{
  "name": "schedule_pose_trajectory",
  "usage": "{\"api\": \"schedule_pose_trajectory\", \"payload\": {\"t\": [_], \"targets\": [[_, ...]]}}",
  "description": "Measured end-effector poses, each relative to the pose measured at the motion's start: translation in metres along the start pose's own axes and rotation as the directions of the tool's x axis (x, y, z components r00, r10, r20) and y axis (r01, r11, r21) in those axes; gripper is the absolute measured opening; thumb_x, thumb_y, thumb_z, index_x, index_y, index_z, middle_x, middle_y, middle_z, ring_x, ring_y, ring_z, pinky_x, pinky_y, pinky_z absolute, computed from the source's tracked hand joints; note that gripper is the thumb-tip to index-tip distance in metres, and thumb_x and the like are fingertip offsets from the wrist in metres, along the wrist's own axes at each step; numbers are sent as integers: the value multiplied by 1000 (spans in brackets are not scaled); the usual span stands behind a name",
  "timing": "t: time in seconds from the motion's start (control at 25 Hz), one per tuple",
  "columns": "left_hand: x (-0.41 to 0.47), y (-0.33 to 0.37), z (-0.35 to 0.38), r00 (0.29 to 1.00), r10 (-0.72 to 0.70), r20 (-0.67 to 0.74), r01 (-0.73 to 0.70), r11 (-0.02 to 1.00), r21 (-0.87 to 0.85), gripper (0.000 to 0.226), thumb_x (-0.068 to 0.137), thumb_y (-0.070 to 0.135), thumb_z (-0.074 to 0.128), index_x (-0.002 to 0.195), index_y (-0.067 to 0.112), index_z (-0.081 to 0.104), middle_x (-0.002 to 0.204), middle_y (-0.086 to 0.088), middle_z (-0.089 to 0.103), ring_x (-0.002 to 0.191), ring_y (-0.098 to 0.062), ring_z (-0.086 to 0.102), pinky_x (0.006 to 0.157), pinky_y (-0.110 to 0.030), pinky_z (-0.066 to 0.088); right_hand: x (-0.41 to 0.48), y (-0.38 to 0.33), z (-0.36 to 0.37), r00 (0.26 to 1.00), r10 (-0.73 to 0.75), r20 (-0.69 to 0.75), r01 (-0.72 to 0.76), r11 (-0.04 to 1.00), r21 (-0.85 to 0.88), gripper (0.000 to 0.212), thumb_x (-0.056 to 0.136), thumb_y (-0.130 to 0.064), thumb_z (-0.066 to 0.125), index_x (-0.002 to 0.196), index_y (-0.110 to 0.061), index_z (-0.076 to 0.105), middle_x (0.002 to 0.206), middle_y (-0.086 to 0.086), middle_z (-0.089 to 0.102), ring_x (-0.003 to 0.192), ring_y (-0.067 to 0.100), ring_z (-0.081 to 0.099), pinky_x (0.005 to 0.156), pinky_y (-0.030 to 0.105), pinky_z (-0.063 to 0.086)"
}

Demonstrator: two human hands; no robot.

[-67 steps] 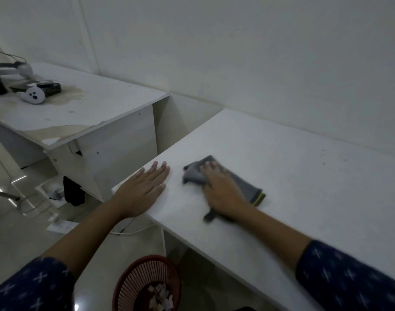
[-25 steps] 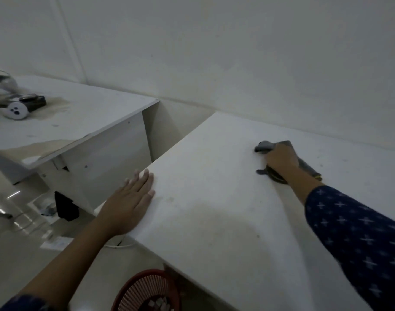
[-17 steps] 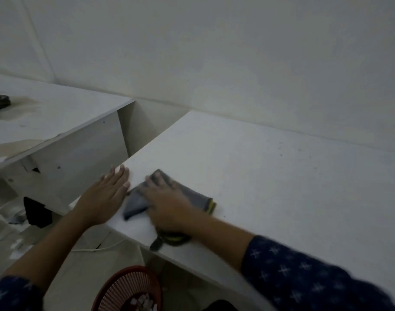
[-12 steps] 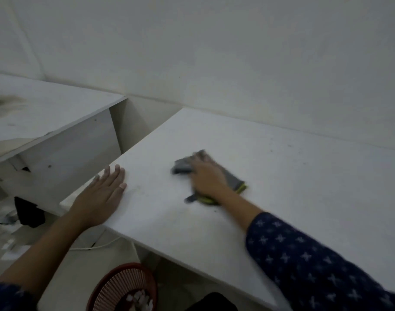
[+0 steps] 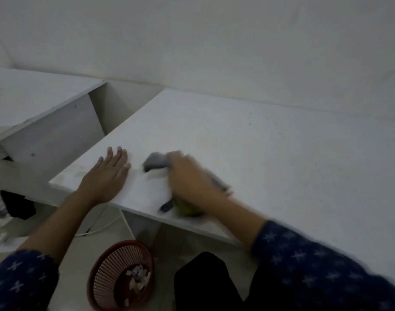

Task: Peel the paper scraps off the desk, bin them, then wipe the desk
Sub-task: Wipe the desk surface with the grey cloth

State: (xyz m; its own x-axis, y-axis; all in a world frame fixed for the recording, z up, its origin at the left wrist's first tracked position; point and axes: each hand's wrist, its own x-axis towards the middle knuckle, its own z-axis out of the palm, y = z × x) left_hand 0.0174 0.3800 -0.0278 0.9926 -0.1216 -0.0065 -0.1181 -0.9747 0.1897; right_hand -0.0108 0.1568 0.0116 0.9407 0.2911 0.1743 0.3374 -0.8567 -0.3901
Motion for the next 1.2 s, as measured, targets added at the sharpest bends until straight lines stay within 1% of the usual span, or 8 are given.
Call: {"api": "schedule_pose_trajectory", "payload": {"t": [0.16,0.28,0.44,0.52,0.64,0.8,1.0,1.2], "targets": [[-6,13,-1,999,-35,-8,35,999,-14,54,99,32,11,148,12,-1,157,-5,-7,144,-18,-11,119,-37,0,-20,-10,37,999,-42,21,42,999,-11,58,89,-4,38,146,-6,26,157,13,19,146,24,10,121,34,9],[-12,29,5,1000,7,12,-7,1000,-5,57,98,35,11,148,11,-1,157,-5,-8,144,-19,-13,119,-38,-1,-29,98,3,969,203,-141,-219,970,-109,54,87,-4,38,141,-4,33,153,16,27,144,27,18,118,34,18],[-11,53,13,996,84,24,-84,996,-2,58,98,39,10,148,12,-4,157,-5,-10,143,-18,-15,119,-37,-2,-57,200,-69,778,600,-189,-616,786,-41,40,89,-6,39,127,2,46,135,24,46,124,36,45,97,36,40],[-9,61,15,994,106,41,-106,994,-7,59,98,40,10,148,12,-5,157,-4,-11,143,-17,-16,119,-36,-2,-57,173,-88,786,582,-210,-586,809,52,30,91,-5,39,115,3,54,121,23,57,112,36,55,83,34,43],[-9,70,17,992,114,47,-114,994,-5,59,98,38,10,148,12,-5,157,-4,-11,143,-17,-16,119,-37,-1,-63,68,-45,919,322,-227,-333,943,-12,35,91,-5,37,121,-4,53,123,19,57,109,32,57,91,36,49],[-13,77,16,996,85,27,-85,996,-3,56,99,33,12,148,9,-2,157,-8,-7,144,-21,-12,119,-38,0,-81,-3,25,995,94,21,-91,988,-122,61,90,-13,40,147,-3,18,156,18,15,146,30,9,120,41,8],[-23,97,20,995,90,44,-90,996,1,57,99,36,11,148,10,-4,157,-7,-10,144,-21,-14,118,-38,-1,-93,154,-31,885,413,-216,-447,883,-145,59,89,-7,38,146,-3,21,156,19,17,146,29,9,120,39,15],[-26,124,24,987,159,36,-159,987,-5,58,99,37,10,148,10,-5,157,-7,-10,144,-20,-13,118,-37,-1,-128,242,-100,764,608,-217,-630,775,-47,40,89,-6,38,127,-1,47,132,19,49,120,32,49,98,35,43]]}}
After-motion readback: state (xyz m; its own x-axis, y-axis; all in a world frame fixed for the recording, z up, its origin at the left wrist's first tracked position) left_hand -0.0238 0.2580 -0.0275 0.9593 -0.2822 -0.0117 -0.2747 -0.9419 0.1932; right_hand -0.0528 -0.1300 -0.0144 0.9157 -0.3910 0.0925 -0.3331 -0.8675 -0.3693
